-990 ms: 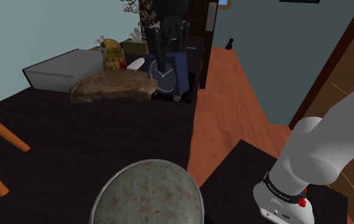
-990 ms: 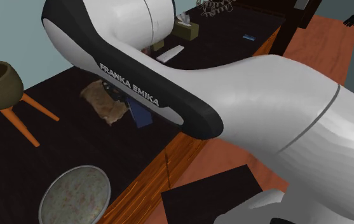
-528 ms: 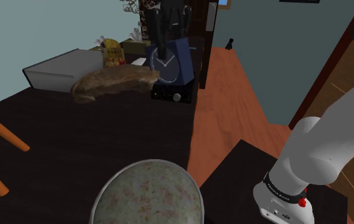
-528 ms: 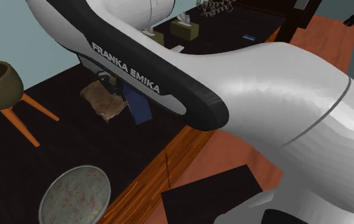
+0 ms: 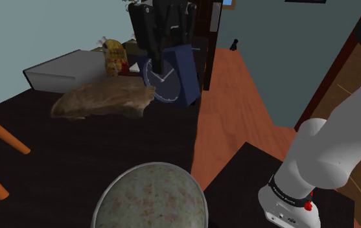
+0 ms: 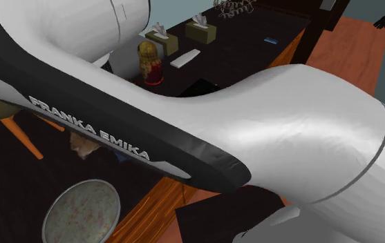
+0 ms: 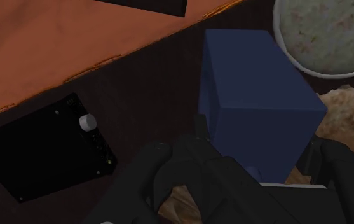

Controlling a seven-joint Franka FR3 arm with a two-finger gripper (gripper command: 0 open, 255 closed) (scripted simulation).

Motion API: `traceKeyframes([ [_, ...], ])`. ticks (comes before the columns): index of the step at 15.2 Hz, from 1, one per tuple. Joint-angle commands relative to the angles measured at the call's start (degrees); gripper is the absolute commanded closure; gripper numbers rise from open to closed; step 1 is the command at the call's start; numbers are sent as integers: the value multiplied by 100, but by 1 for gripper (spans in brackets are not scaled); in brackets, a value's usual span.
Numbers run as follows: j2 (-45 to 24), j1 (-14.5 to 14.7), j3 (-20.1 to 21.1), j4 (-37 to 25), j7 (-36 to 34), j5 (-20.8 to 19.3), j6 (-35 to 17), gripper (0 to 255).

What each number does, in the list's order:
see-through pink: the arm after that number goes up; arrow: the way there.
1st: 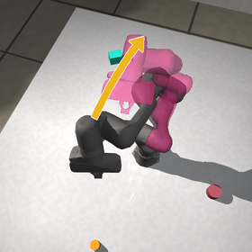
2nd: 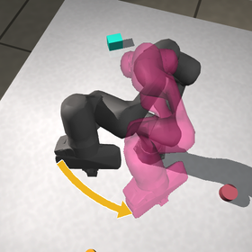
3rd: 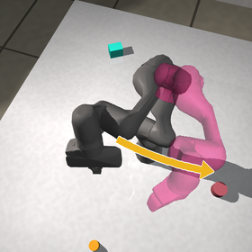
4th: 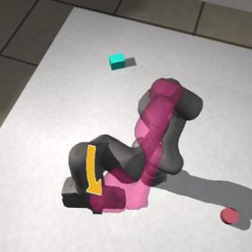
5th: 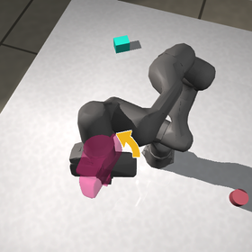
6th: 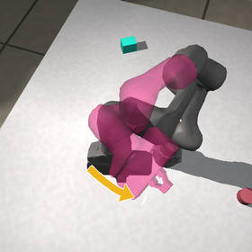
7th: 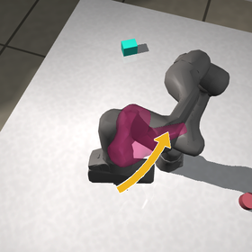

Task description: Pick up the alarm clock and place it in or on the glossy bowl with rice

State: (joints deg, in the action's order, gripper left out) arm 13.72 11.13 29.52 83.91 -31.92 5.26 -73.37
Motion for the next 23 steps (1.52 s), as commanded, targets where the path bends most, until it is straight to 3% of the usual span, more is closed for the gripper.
traceKeyframes([
  [1, -72, 101, 232, -182, -342, 8, 92, 255],
  [8, -672, 491, 1199, -926, -1667, -247, 302, 255],
  [13, -1578, 1059, 2040, -1796, -2840, -931, 564, 255],
  [23, -641, 786, 1615, -151, -2349, -207, -459, 255],
])
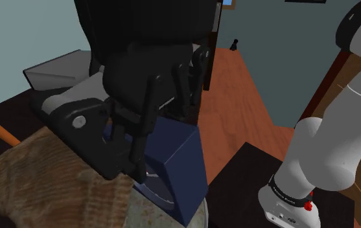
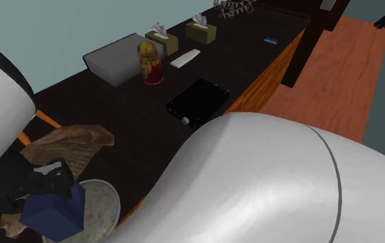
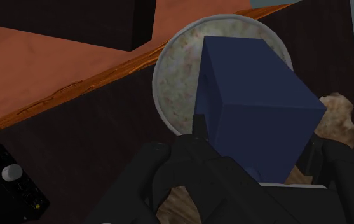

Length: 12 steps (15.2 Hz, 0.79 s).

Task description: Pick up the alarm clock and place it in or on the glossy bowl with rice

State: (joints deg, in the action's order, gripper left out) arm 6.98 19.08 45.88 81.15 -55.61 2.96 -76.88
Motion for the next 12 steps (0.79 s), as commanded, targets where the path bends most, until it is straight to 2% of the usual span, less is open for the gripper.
traceKeyframes([
  [1, 99, -14, -50, 261, 55, 68, -198, 255],
  [7, 438, -15, -182, 1045, 224, 287, -729, 255],
  [12, 438, -19, -178, 1045, 225, 288, -729, 255],
])
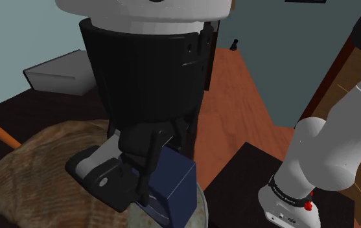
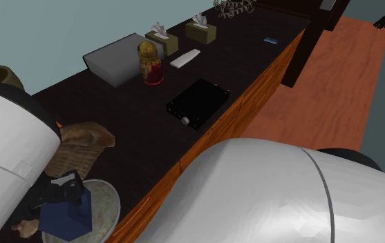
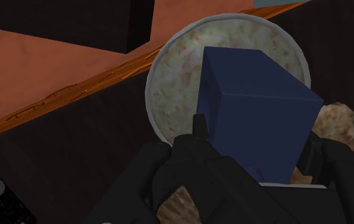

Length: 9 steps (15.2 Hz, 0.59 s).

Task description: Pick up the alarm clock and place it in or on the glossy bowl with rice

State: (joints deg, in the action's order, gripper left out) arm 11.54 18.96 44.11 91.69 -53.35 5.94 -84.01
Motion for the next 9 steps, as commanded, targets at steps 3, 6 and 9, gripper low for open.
traceKeyframes([
  [3, -17, -8, -1, -9, -1, -11, -15, 255],
  [6, -11, -8, -3, -7, 1, -7, -13, 0],
  [9, -17, -8, -1, -9, -1, -11, -15, 0],
])
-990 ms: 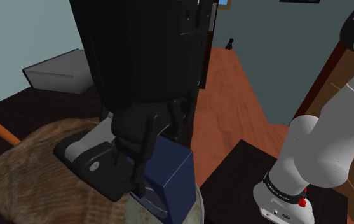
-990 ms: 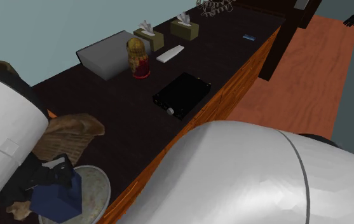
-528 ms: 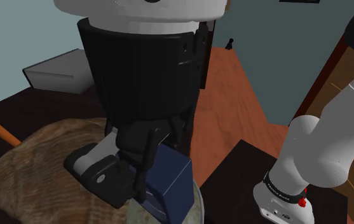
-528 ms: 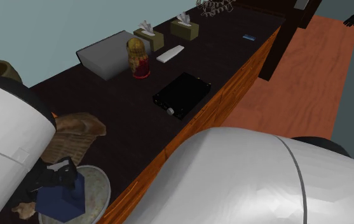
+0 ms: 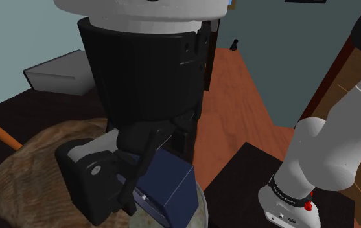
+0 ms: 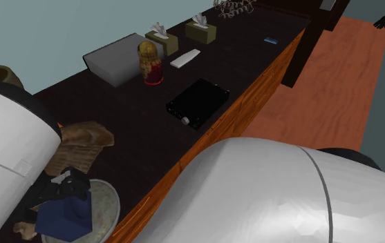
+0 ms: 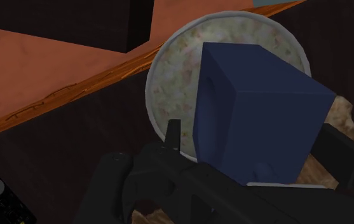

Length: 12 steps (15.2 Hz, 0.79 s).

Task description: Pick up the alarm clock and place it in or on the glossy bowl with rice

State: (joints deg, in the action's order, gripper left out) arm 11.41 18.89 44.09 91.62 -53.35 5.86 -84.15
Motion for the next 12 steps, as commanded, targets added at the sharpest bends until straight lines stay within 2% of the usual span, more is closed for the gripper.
traceKeyframes([
  [1, -120, -7, 49, -297, -63, -75, 205, 0],
  [4, -550, 11, 254, -1220, -296, -362, 816, 0],
  [12, -550, 15, 250, -1219, -296, -362, 814, 0],
])
